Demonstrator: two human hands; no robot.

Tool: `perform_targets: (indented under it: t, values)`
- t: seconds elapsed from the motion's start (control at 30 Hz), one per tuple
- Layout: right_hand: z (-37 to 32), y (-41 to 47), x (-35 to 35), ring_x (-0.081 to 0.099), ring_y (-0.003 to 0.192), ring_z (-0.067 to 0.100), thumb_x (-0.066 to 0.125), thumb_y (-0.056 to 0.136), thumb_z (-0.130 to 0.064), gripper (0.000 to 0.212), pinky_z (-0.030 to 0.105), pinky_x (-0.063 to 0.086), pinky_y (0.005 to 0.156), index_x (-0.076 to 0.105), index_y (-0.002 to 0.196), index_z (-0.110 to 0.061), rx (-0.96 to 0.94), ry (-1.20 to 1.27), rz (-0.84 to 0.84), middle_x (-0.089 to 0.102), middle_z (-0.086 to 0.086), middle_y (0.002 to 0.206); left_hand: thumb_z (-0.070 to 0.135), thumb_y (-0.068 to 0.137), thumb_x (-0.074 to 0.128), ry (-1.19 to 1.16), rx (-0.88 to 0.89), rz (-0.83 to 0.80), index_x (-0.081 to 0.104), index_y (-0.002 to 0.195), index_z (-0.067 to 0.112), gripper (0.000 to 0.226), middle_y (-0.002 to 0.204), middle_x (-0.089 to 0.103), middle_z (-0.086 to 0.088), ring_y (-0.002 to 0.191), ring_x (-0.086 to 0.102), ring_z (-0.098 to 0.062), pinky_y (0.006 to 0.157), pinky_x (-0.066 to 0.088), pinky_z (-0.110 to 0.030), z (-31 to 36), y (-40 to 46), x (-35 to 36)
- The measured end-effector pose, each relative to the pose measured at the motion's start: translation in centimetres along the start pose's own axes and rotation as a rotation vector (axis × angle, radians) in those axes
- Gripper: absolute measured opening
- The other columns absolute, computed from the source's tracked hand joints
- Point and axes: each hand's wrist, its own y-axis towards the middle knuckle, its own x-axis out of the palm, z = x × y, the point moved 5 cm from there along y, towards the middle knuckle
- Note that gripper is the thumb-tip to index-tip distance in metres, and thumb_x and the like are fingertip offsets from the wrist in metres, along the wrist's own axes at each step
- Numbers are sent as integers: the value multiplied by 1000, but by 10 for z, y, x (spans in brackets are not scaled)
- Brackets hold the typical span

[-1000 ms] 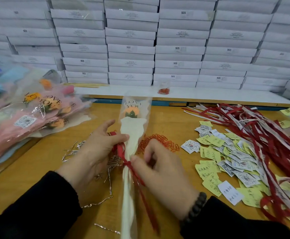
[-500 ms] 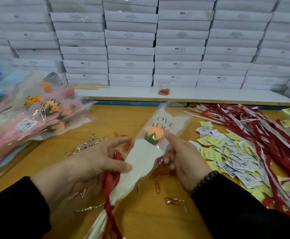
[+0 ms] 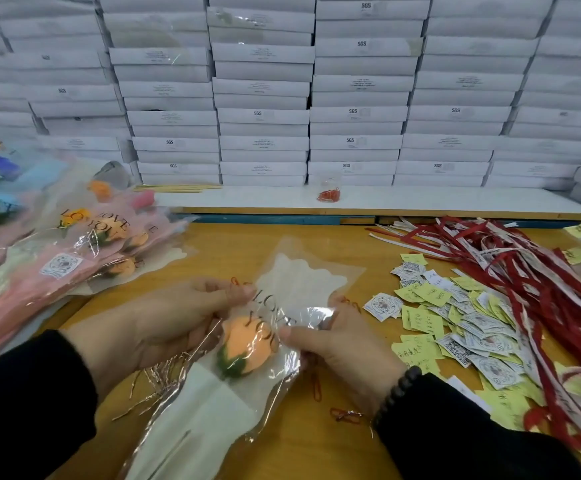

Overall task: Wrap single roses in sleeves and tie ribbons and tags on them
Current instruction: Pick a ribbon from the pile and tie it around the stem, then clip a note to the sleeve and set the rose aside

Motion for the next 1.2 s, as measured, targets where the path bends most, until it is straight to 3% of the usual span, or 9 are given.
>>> perform_targets:
  t: [0.07,0.17,0.27,0.37,0.53,0.8,0.93,1.1,1.2]
  values:
    - [0,1,-1,67,65,5,76,75,-24,6,22,53,61,72,73,-28,-4,-32,14,71,-7,71,20,66,73,-1,9,-25,69,83,1,26,79,66,-20,64,55,-26,60,44,-32,-3,2,1]
    - [5,6,-18,66,76,19,74,61,-54,43,40,54,77,68,83,-18,64,12,189,70,2,80,6,68,71,-30,-11,-68,64,83,1,18,74,66,-18,57,62,-24,51,53,-28,-10,1,-1]
    - [0,8,-30,63,54,11,58,88,-24,19,25,50,54,71,80,-13,29,82,253,70,1,65,3,67,70,-37,-29,-102,64,81,6,16,73,65,-14,58,59,-20,53,51,-26,-15,-2,2]
    - [0,7,-27,63,50,14,60,87,-7,13,22,48,46,68,77,-10,33,59,243,70,5,64,9,68,68,-115,-51,-61,61,88,0,23,73,65,-13,58,61,-18,53,54,-26,-12,2,4]
    - [1,6,-10,69,71,22,67,81,-4,2,30,55,62,67,83,-4,13,23,100,73,9,80,25,71,70,-11,-34,96,66,102,0,40,72,69,-11,58,61,-18,53,50,-24,-1,19,12]
    - [-6,4,-22,61,54,16,67,80,-3,12,25,52,49,66,92,-5,12,-29,211,71,10,81,7,65,70,-182,24,104,64,98,-9,36,75,68,-19,52,63,-22,48,55,-26,-6,31,12]
    - [-6,5,-23,53,44,14,68,77,3,16,20,45,45,64,90,-6,18,-87,183,58,5,64,4,61,69,-186,65,95,67,95,-7,35,85,68,-22,65,60,-25,64,53,-34,-12,31,9]
    - [-8,5,-21,52,39,5,69,77,3,19,14,39,43,60,90,-7,23,-176,71,58,-7,49,13,68,69,-222,37,64,67,100,-8,38,87,67,-24,62,61,-23,58,56,-27,-19,33,7]
    - [-9,4,-22,51,41,4,69,79,-1,18,14,40,43,61,94,-6,52,-218,59,58,-7,51,12,80,63,-237,66,162,68,88,-8,22,83,52,-23,63,44,-24,52,44,-24,-20,37,2]
